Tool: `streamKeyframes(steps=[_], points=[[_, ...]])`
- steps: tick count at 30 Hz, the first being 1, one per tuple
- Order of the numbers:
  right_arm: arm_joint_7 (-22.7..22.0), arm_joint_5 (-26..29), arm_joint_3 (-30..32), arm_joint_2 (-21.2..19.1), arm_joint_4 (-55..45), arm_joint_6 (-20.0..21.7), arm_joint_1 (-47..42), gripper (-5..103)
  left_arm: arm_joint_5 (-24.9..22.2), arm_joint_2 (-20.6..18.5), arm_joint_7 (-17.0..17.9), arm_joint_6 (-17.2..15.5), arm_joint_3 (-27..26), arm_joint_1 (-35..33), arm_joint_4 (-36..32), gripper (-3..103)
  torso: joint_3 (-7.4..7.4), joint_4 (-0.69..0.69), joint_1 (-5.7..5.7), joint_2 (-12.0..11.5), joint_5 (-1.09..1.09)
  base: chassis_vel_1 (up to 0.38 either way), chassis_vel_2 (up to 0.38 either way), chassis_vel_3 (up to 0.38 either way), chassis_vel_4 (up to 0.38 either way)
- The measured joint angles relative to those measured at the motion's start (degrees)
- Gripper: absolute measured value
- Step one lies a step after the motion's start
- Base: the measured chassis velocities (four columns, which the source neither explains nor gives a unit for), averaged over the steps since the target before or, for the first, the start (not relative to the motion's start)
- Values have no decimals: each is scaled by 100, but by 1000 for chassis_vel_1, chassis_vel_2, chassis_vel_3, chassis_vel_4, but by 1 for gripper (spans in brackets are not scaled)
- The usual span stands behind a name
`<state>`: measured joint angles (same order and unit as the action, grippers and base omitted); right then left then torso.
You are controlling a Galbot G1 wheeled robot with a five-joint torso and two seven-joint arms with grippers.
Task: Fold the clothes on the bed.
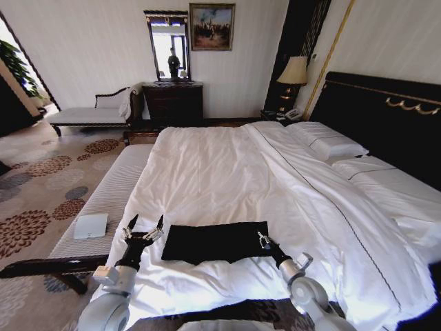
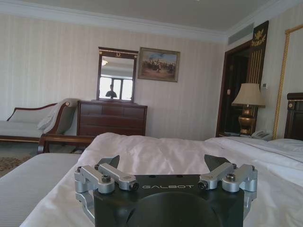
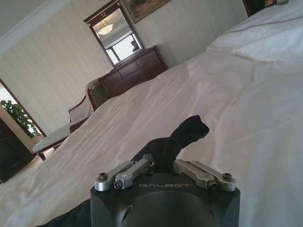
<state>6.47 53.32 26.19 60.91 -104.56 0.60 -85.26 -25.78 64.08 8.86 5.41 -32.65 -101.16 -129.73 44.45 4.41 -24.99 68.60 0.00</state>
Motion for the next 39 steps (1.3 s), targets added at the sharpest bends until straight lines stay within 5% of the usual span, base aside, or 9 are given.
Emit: streamKeyframes(steps=[15, 32, 39], points=[[153, -25, -1, -662, 1182, -261, 761, 5, 0, 0, 0, 0, 0, 0, 0, 100, 0, 0, 0, 1, 0, 0, 0, 0, 0], [305, -286, -168, -576, 2473, -540, 1413, 5, -1, 1, 0, -1, 1, 0, 0, 100, -1, 0, 0, 1, -1, 0, 0, 0, 0], [221, -299, -3, -520, 2384, -543, 1208, 25, -1, 0, 0, 0, 1, 0, 0, 100, 0, 0, 0, 0, -1, 0, 0, 0, 0]])
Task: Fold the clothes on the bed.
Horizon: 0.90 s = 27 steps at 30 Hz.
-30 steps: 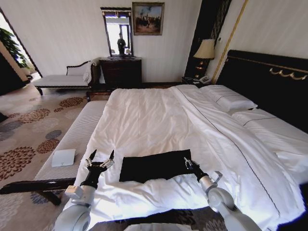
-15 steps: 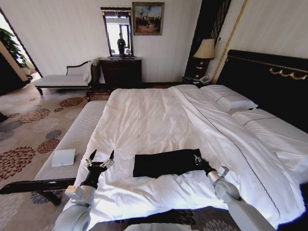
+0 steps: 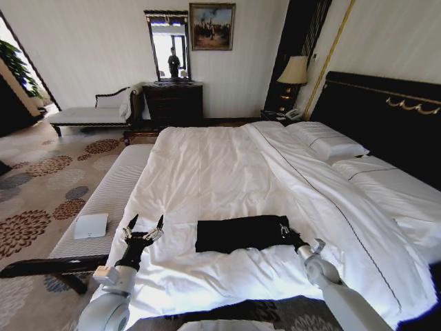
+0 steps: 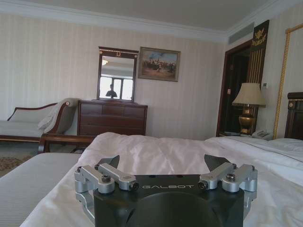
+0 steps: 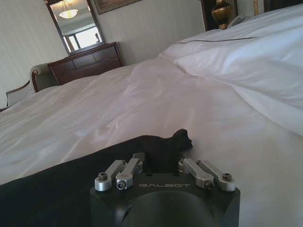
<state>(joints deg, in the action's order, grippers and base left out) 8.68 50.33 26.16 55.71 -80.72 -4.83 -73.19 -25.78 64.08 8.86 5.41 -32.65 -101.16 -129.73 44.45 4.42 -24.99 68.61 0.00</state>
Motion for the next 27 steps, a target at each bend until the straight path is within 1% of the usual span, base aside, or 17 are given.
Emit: streamKeyframes(steps=[1, 2, 3, 4, 6, 7, 10, 11, 12, 13, 15, 17, 19, 20, 22, 24, 27], points=[[-13, 46, 81, 4, -100, 20, -107, 30, 0, 0, 0, 0, 0, 0, 0, 100, 0, 1, 0, 0, 0, 0, 0, 0, 0], [-16, 51, 97, 5, -115, 23, -124, 30, 0, 0, 0, 0, 0, 0, 0, 100, 0, 1, 0, 0, 0, 0, 0, 0, 0], [-35, 67, 206, 20, -193, 34, -230, 41, 0, 0, 0, 0, 0, 0, 0, 100, 0, 2, 0, 1, -1, 0, 0, 0, 0], [-100, 93, 352, 63, -203, 39, -329, 47, 0, 0, 0, 0, 0, 0, 0, 100, 0, 1, 0, 1, 0, 0, 0, 0, 0], [-130, 129, 423, 85, -192, 44, -369, 47, 0, 0, 0, 0, 0, 0, 0, 100, 0, 0, 1, 1, 0, 0, 0, 0, 0], [-158, 180, 499, 105, -184, 52, -413, 52, 0, 0, 0, 0, 0, 0, 0, 100, 0, 0, 0, 1, 0, 0, 0, 0, 0], [-316, 611, 838, 194, -394, 258, -663, 70, 0, 0, 0, 0, 0, 1, 0, 100, 0, 2, 0, 1, 1, 0, 0, 0, 0], [-316, 611, 838, 194, -394, 258, -663, 70, 0, 0, 0, 0, 0, 1, 0, 100, 0, 2, 0, 1, 1, 0, 0, 0, 0], [-379, 803, 942, 231, -545, 384, -749, 75, 0, 0, 0, 0, 0, 0, 0, 100, 0, 2, 0, 0, 0, 0, 0, 0, 0], [-392, 855, 968, 245, -592, 422, -776, 75, 0, 0, 0, 0, 0, 0, 0, 100, 0, 2, 0, 1, 0, 0, 0, 0, 0], [-422, 980, 1016, 282, -693, 514, -837, 86, 0, 0, 0, 0, 0, 0, 0, 100, 0, 1, 0, 1, 0, 0, 0, 0, 0], [-428, 1013, 1022, 290, -710, 538, -852, 86, 0, 0, 0, 0, 0, 0, 0, 100, 0, 1, 0, 1, 0, 0, 0, 0, 0], [-431, 1182, 959, 286, -584, 641, -775, 96, 0, 0, 0, 0, -1, 0, 0, 100, 0, 1, 1, 1, -1, 0, 0, 0, 0], [-415, 1302, 871, 266, -396, 686, -645, 98, 0, 0, 0, 0, 0, 0, 0, 100, 0, 1, 1, 1, 1, 0, 0, 0, 0], [-362, 1387, 776, 241, -197, 711, -492, 99, 0, 0, 0, 0, 0, 0, 0, 100, 0, 0, 0, 0, 1, 0, 0, 0, 0], [-215, 1472, 627, 198, 141, 722, -261, 100, 0, 0, 0, 0, 0, 0, 0, 100, 1, -1, 0, 0, 1, 0, 0, 0, 0], [-110, 1554, 556, 180, 315, 738, -118, 100, 0, 0, 0, 0, 0, 0, 0, 100, 1, 0, 0, 0, 0, 0, 0, 0, 0]])
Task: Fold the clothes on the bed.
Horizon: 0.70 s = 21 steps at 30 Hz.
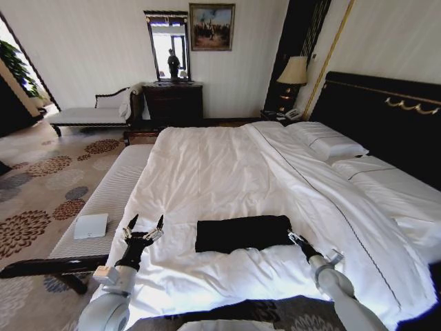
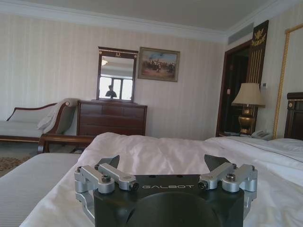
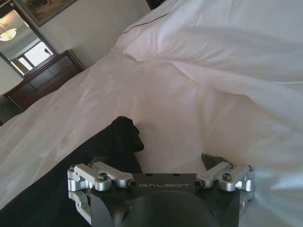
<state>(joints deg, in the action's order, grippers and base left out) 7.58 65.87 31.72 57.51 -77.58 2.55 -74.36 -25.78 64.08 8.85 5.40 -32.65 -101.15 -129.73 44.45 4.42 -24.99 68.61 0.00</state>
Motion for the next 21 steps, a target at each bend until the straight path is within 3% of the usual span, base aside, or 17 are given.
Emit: streamKeyframes(steps=[10, 13, 15, 18, 20, 21], points=[[272, 323, -214, 30, 97, 187, 296, 102, 0, 0, 0, 0, 0, 0, 0, 100, 0, 0, 0, 0, 0, 0, 0, 0, 0], [296, 367, -274, 66, 39, 227, 296, 90, 0, 0, 0, 0, 0, 0, 0, 100, 0, 0, 0, 0, 0, 0, 0, 0, 0], [296, 367, -283, 70, 39, 230, 296, 90, 1, 0, 0, 0, 0, 0, 0, 100, 0, 0, 0, 0, 0, 0, 0, 0, 0], [296, 367, -302, 94, 96, 236, 345, 76, 0, 0, 0, 0, 0, 0, 0, 100, 0, 0, 0, 0, 0, 0, 0, 0, 0], [296, 367, -302, 96, 102, 236, 350, 76, 0, 0, 0, 0, 0, 0, 0, 100, 0, 0, 0, 0, 0, 0, 0, 0, 0], [296, 373, -301, 104, 113, 237, 365, 65, 0, 0, 0, 0, 0, 0, 0, 100, 0, 0, 0, 0, 1, 0, 0, 0, 0]])
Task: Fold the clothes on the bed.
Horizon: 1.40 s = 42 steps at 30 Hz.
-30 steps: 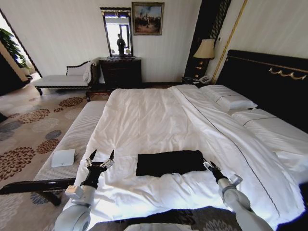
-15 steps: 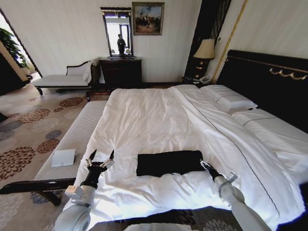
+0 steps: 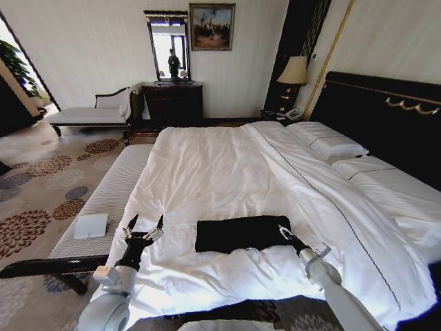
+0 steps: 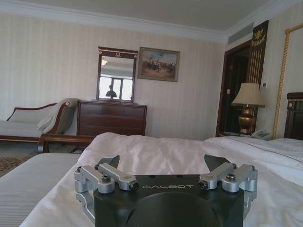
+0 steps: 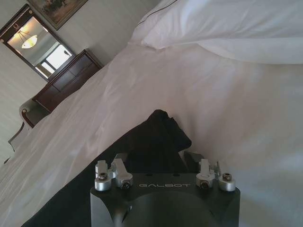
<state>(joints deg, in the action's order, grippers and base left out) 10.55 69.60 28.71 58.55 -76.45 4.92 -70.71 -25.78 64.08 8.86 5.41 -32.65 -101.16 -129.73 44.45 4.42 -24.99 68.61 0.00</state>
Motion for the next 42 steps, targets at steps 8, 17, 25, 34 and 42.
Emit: streamKeyframes(steps=[8, 17, 25, 34, 42], points=[[-4, 9, 27, 34, -19, 0, 5, 44, 0, 0, 0, 0, 0, 0, 0, 100, 0, 0, 0, 0, 0, 0, 0, 0, 0], [-10, 62, 45, 80, -139, 9, -25, 6, 0, 0, 0, 0, 0, 0, 0, 100, 0, 0, 0, 0, -1, 0, 0, 0, 0], [-20, 40, 90, 175, -240, 9, -83, 3, 0, 0, 0, 0, 0, 0, 0, 100, 0, 0, 0, 0, 0, 0, 0, 0, 0], [-54, -16, 208, 136, -574, 9, -256, 3, 0, 0, 0, 0, 0, 0, 0, 100, 0, 0, 0, 0, 0, 0, 0, 0, 0], [-39, -776, 266, 98, -1112, -133, -488, 3, 0, 0, 0, 0, 0, 0, 0, 100, 0, 1, 0, 0, -1, 0, 0, 0, 0]])
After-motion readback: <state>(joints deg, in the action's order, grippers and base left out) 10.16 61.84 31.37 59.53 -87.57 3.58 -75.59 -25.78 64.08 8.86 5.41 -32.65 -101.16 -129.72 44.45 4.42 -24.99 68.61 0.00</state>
